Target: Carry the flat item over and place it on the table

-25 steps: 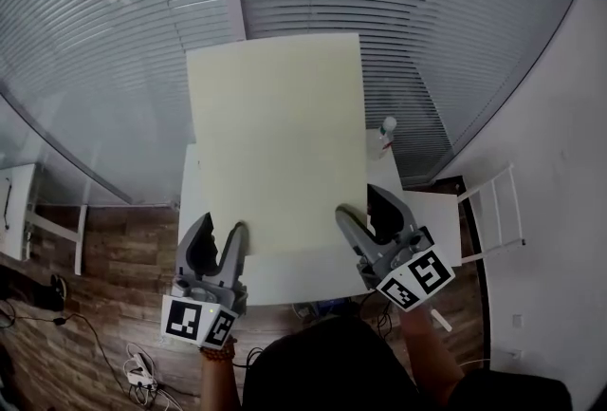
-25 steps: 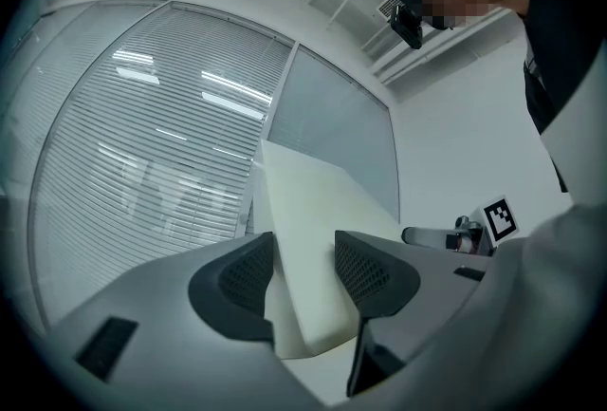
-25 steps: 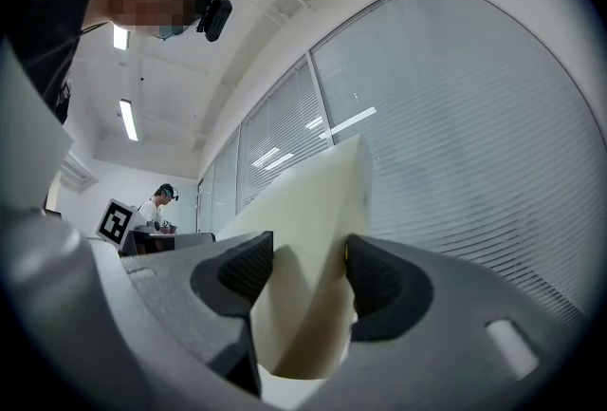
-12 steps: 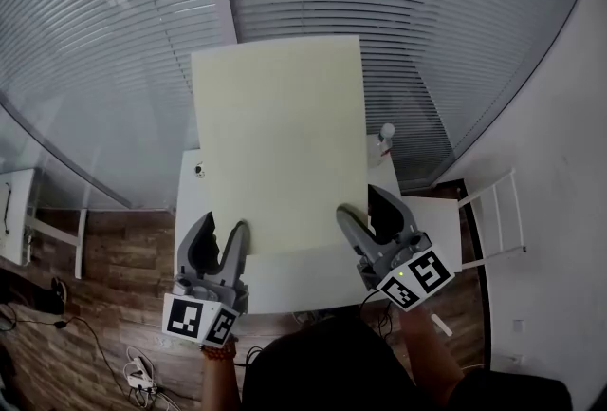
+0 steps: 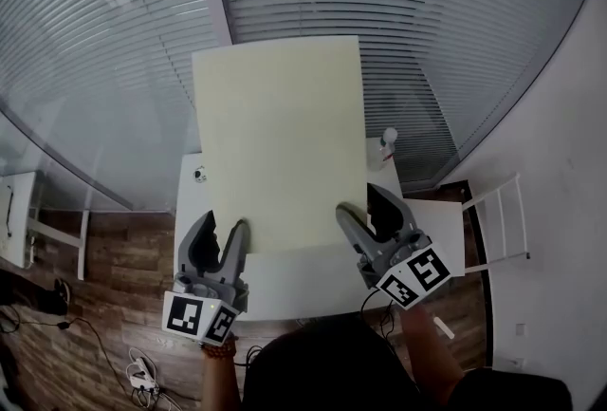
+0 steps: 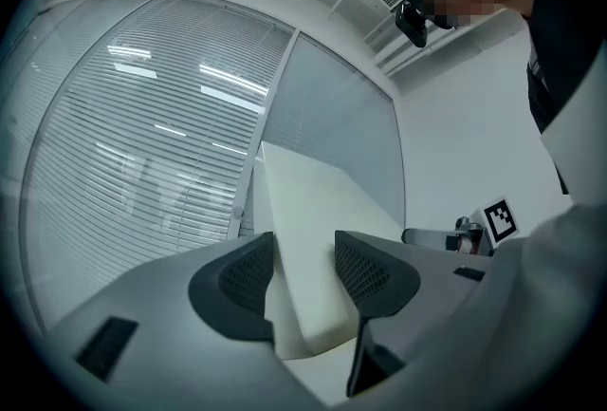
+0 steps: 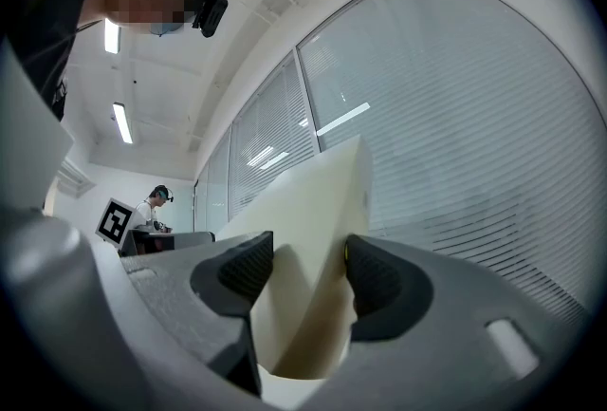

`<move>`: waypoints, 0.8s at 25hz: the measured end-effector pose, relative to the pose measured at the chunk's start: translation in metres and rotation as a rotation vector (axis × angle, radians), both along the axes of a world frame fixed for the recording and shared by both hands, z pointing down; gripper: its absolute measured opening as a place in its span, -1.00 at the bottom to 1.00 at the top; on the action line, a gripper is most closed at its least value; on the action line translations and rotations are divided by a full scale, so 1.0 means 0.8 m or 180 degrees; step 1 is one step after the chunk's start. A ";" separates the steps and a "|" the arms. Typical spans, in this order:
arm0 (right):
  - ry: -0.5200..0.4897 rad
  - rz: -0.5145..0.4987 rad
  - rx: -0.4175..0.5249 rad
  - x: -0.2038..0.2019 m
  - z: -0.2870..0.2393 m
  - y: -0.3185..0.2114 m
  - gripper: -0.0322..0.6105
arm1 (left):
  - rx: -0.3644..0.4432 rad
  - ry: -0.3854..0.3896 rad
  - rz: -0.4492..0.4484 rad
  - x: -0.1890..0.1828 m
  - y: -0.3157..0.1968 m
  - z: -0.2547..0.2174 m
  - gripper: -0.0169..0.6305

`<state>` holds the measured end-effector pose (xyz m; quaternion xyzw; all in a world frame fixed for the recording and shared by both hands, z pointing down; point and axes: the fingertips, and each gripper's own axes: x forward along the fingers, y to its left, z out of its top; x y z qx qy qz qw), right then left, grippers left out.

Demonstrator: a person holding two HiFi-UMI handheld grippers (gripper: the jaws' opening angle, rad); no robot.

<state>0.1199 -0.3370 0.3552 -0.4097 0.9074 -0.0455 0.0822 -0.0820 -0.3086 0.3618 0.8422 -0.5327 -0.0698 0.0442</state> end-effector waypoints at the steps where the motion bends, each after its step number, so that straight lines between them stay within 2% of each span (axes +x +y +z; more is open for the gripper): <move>1: 0.0000 -0.0006 -0.0011 0.000 0.002 -0.003 -0.15 | -0.0010 0.0001 -0.0005 0.000 -0.003 0.002 -0.32; 11: 0.0036 -0.0031 -0.0131 0.000 0.024 -0.037 -0.15 | -0.0125 0.0041 -0.0022 0.000 -0.034 0.025 -0.32; 20: 0.0118 -0.0026 -0.0391 0.004 0.066 -0.064 -0.15 | -0.0401 0.0088 0.0005 0.005 -0.059 0.072 -0.32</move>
